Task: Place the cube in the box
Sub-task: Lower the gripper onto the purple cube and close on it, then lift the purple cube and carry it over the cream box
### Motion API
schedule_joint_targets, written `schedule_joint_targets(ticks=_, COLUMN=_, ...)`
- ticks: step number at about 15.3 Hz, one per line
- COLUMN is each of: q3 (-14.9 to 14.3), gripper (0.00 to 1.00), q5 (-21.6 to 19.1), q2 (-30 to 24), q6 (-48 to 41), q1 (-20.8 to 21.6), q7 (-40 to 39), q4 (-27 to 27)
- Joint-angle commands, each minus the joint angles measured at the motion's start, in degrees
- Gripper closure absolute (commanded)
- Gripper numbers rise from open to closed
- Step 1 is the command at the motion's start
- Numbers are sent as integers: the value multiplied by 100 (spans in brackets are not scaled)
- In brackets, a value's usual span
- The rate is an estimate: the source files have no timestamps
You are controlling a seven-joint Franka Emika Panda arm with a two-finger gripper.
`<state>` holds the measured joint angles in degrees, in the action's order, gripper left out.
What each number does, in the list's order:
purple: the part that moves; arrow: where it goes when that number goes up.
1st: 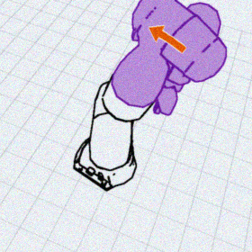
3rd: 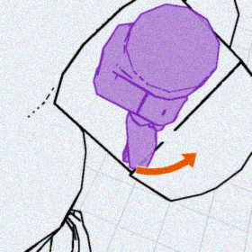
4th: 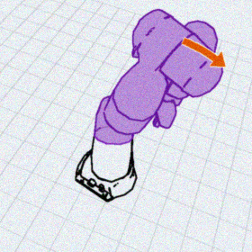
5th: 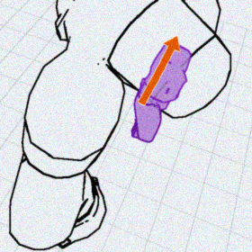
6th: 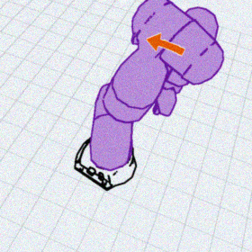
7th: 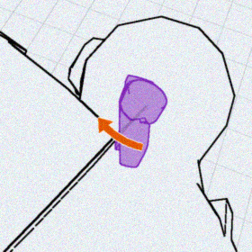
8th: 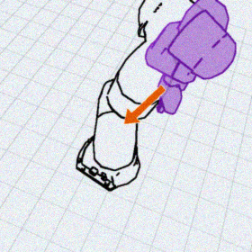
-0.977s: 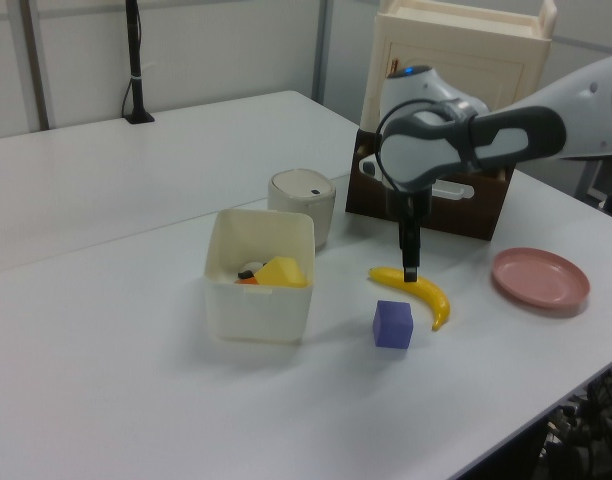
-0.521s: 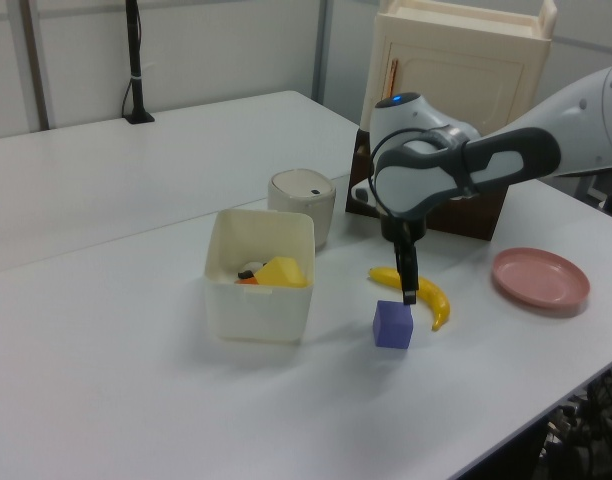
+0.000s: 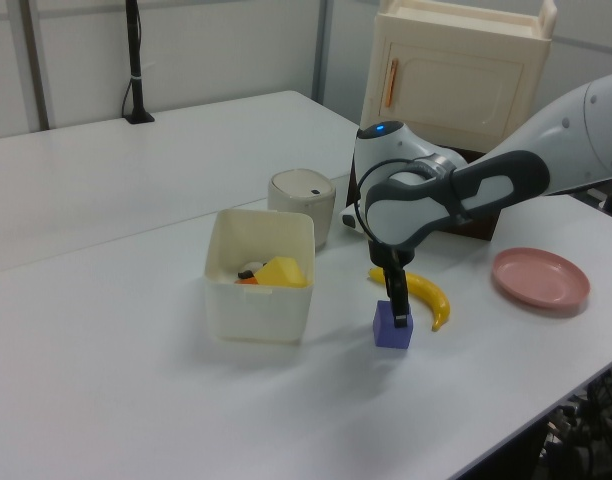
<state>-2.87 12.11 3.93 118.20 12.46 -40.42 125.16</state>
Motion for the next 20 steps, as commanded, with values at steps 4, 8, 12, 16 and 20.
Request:
schedule_joint_targets(ticks=4, q3=-29, gripper=61, q5=318, q2=-24, q6=221, q1=169, q7=394, q4=149)
schedule_joint_targets(ticks=8, q3=-29, gripper=69, q5=301, q2=-226, q6=-225, q1=142, q7=368, q4=-227)
schedule_joint_targets(ticks=12, q3=-82, gripper=68, q5=-260, q2=-191, q6=-1386, q1=63, q7=79, q4=-2019)
schedule_joint_targets(ticks=16, q3=-91, gripper=64, q5=-665, q2=-103, q6=-1432, q1=115, q7=218, q4=-2891)
schedule_joint_targets(ticks=20, q3=-29, gripper=60, q5=-693, q2=607, q6=-1362, q1=475, q7=1131, q4=-3533)
